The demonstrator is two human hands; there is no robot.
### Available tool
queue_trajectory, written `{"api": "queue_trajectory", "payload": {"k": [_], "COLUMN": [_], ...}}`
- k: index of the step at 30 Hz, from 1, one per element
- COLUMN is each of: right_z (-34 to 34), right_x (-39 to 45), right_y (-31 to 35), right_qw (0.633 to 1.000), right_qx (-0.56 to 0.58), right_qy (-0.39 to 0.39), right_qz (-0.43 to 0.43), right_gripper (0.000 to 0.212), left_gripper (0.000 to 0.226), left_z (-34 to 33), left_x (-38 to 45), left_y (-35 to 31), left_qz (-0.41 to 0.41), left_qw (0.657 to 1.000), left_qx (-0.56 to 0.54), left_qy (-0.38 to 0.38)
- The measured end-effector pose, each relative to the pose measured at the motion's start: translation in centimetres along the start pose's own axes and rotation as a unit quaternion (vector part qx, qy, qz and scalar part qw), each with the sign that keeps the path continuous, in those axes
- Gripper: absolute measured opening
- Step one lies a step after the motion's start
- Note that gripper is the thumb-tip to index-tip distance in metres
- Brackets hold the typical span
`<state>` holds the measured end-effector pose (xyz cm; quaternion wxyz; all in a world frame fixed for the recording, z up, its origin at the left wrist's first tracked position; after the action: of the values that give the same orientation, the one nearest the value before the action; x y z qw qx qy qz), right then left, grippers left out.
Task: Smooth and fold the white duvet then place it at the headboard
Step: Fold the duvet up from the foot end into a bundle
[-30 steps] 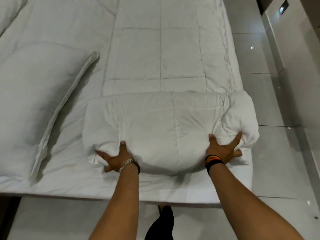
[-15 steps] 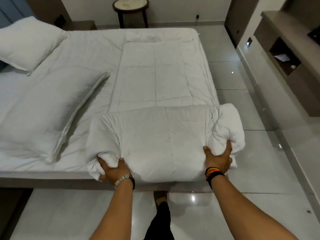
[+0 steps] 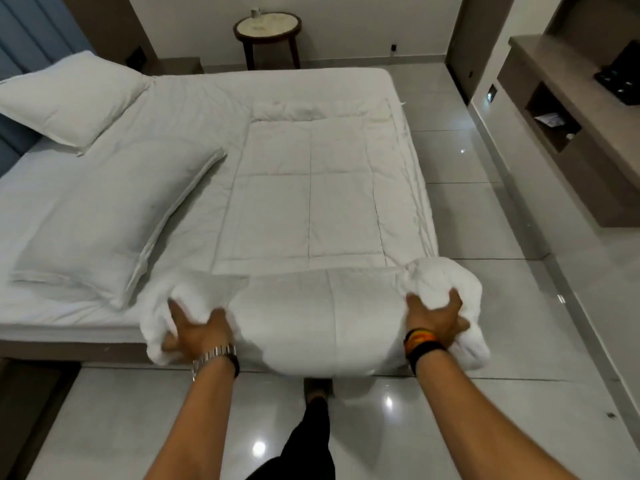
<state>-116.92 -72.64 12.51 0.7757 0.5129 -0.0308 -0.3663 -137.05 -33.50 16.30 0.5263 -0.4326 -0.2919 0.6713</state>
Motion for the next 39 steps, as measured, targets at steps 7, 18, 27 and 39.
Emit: {"api": "queue_trajectory", "payload": {"k": [7, 18, 27, 39], "right_z": [-11.5, -30.6, -29.6, -24.9], "right_x": [7.2, 14.5, 13.6, 12.5], "right_y": [18.2, 10.7, 9.1, 2.8], "right_qw": [0.967, 0.843, 0.848, 0.975], "right_qx": [0.141, -0.388, -0.432, -0.214], "right_qy": [0.054, 0.114, 0.072, -0.057], "right_qz": [0.206, 0.355, 0.299, 0.004], "right_gripper": [0.081, 0.080, 0.080, 0.110], "left_gripper": [0.071, 0.079, 0.074, 0.117], "left_z": [-16.3, -28.5, -28.0, -27.4], "left_x": [8.1, 19.8, 20.5, 13.1], "left_y": [-13.3, -1.6, -2.2, 2.5], "left_qz": [-0.174, -0.204, -0.251, 0.159], "left_qw": [0.981, 0.850, 0.862, 0.982], "left_qx": [0.023, 0.451, 0.408, 0.097], "left_qy": [0.084, 0.182, 0.165, -0.008]}}
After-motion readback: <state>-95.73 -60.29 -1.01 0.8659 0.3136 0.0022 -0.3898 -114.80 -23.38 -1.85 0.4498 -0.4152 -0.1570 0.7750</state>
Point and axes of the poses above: each hand's wrist, its own x-axis towards the middle knuckle, its own z-axis out of the back of the hand, y = z × x, the point moved 7 cm from there along x, towards the middle knuckle, and after that the axes turned 9 degrees about -y, right-handed, at the moved point
